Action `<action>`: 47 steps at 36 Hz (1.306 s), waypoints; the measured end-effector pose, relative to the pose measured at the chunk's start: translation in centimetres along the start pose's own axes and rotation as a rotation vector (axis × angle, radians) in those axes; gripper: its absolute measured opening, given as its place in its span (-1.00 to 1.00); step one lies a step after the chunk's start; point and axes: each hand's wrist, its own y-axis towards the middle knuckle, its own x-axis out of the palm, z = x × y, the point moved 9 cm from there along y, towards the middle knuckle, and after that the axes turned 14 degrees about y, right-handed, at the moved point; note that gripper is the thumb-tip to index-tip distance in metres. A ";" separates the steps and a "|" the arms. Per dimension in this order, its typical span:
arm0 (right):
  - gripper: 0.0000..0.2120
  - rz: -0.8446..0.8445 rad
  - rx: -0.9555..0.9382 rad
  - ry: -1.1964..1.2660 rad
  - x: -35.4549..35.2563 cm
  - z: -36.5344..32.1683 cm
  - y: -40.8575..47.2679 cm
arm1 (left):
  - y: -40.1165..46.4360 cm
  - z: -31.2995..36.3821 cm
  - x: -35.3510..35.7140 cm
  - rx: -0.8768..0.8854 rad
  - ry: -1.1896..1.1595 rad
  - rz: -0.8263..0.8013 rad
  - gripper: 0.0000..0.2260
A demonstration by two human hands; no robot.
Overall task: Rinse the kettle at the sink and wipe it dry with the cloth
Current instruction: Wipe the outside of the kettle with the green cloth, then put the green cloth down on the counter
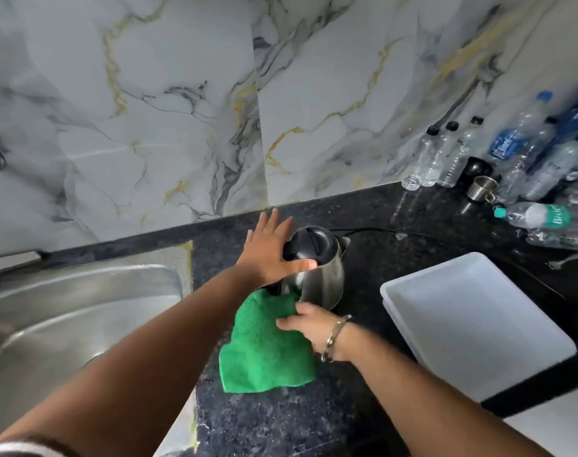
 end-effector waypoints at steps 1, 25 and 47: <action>-0.64 -0.047 0.021 0.025 -0.5 -0.4 -1.0 | -0.3 0.4 -0.7 0.026 -0.014 0.027 0.02; -0.47 -0.006 0.031 -0.094 -33.3 -9.0 -13.5 | -0.9 20.3 8.3 0.112 -1.225 -0.530 -0.71; -0.79 0.109 -0.123 -0.463 -46.3 -3.7 -7.3 | 5.3 24.0 16.3 -0.275 -0.829 -0.574 -0.82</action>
